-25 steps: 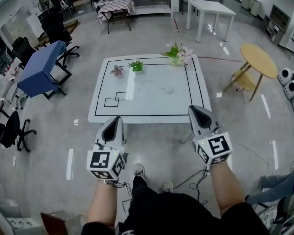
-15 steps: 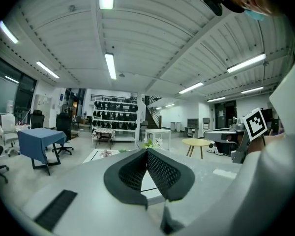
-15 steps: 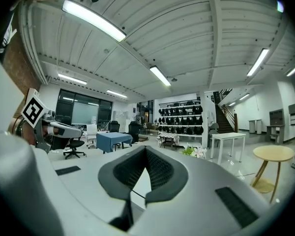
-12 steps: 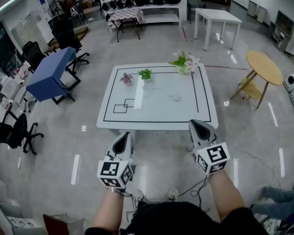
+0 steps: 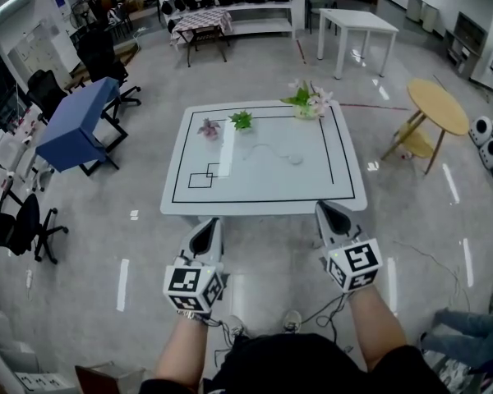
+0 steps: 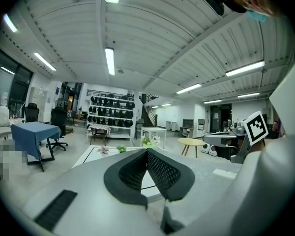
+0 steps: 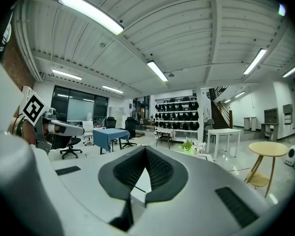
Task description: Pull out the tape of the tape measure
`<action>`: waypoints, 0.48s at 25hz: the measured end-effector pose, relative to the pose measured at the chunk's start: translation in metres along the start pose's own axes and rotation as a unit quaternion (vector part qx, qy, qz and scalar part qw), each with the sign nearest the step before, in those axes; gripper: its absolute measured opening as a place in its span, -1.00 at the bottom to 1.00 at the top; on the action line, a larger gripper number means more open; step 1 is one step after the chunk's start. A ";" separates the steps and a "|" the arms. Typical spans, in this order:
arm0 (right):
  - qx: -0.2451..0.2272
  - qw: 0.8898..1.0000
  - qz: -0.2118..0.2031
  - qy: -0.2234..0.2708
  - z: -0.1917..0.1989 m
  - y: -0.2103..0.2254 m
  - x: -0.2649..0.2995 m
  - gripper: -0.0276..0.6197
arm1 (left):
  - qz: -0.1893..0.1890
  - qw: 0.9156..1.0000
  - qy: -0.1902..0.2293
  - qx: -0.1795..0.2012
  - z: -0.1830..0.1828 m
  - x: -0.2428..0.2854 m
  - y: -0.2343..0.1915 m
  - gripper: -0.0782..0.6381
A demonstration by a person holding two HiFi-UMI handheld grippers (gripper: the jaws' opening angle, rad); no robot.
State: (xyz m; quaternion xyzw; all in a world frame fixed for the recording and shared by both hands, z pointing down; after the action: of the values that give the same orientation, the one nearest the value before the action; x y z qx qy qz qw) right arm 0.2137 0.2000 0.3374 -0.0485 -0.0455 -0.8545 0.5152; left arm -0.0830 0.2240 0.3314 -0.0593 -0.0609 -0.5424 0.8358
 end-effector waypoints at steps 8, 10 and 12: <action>0.001 1.000 0.000 -0.007 0.002 -0.003 -0.001 -0.93 | 0.004 1.000 -0.001 0.001 0.001 0.002 0.002 -0.77; 0.001 1.000 -0.001 -0.008 0.000 -0.004 -0.003 -0.93 | 0.005 1.000 -0.001 0.002 -0.001 0.001 0.004 -0.77; 0.000 1.000 -0.003 -0.005 0.001 -0.004 -0.004 -0.93 | 0.005 1.000 0.000 0.002 -0.002 -0.001 0.006 -0.77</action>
State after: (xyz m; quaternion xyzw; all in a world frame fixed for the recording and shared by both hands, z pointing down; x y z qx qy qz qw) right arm 0.2123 0.2056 0.3379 -0.0529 -0.0486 -0.8556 0.5126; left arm -0.0776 0.2270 0.3292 -0.0579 -0.0619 -0.5382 0.8386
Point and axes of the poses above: the fingertips, and each gripper's own axes: x forward along the fingers, y to its right, z out of its underside, the point moved 8 cm from there along -x, backward along the fingers, and after that the axes turned 4 degrees about x, right-handed, at the moved point
